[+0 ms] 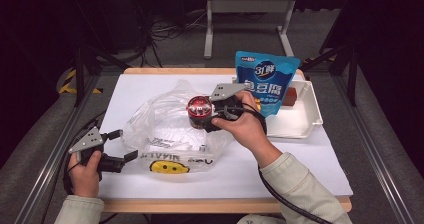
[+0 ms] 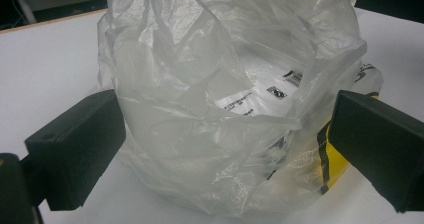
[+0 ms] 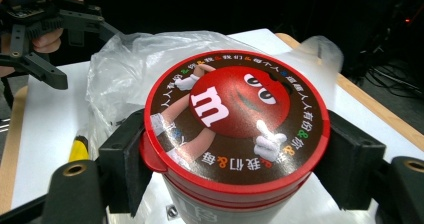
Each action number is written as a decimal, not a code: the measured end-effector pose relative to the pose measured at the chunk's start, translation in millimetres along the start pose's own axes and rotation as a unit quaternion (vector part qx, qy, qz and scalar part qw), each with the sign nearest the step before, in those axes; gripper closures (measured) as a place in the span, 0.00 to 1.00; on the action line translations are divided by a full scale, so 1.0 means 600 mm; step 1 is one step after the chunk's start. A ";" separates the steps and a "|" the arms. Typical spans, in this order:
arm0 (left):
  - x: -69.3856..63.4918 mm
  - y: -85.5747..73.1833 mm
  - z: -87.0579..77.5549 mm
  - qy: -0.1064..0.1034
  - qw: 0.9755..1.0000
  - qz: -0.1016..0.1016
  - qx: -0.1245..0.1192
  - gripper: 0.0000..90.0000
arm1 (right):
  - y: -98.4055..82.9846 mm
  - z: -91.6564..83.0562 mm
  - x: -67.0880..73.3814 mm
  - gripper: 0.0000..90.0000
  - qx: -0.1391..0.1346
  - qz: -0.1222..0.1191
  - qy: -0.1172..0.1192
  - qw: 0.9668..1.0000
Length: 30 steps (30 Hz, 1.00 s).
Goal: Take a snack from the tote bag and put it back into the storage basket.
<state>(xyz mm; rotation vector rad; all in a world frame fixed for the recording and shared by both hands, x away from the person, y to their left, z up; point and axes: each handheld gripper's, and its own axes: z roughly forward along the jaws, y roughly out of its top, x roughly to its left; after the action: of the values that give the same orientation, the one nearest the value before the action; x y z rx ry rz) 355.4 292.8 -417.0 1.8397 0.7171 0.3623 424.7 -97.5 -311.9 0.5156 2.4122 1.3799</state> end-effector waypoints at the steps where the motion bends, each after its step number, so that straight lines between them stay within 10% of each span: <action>1: 0.000 0.000 0.000 0.000 1.000 0.000 0.000 0.03 | -0.001 -0.005 -0.001 0.29 0.000 0.000 -0.003 1.000; 30: -0.001 0.001 0.001 0.001 1.000 0.002 0.003 0.03 | -0.044 -0.137 -0.055 0.28 0.002 0.030 -0.060 0.998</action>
<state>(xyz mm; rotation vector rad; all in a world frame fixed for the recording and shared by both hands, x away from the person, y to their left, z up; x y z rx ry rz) 355.7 291.8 -416.6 1.8463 0.7162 0.3645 413.8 -187.1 -291.7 0.6567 2.3221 1.3285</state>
